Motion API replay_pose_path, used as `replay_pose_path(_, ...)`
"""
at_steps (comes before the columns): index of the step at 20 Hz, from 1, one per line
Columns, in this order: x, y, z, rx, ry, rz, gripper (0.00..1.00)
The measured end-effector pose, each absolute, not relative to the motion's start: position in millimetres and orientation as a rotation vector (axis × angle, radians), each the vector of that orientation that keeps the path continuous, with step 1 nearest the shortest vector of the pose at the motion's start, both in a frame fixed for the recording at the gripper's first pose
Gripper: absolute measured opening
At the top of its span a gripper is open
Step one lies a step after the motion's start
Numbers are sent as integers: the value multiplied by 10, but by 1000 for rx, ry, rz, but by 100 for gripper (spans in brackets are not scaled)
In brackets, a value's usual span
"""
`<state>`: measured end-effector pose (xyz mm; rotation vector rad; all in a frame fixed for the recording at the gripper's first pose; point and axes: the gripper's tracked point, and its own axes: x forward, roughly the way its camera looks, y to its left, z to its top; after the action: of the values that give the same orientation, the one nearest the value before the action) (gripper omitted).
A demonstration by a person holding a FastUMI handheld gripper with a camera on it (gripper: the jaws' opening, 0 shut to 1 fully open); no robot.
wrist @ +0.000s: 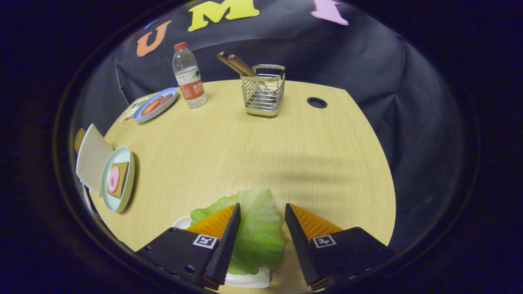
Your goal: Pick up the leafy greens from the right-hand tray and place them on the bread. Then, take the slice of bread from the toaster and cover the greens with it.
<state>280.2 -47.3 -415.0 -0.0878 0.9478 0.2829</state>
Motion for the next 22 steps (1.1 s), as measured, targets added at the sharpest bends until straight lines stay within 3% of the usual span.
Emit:
replay_pose_path(1,2796,-458,-4173,-85,962,291,70)
replay_pose_path(5,2827,-474,-4176,-82,958,243,14)
replay_pose_path(7,2792,-454,-4103,-83,935,243,4)
replay_pose_path(15,2464,-113,-3416,-70,800,266,0)
replay_pose_path(22,1958,936,-2861,2,759,364,0)
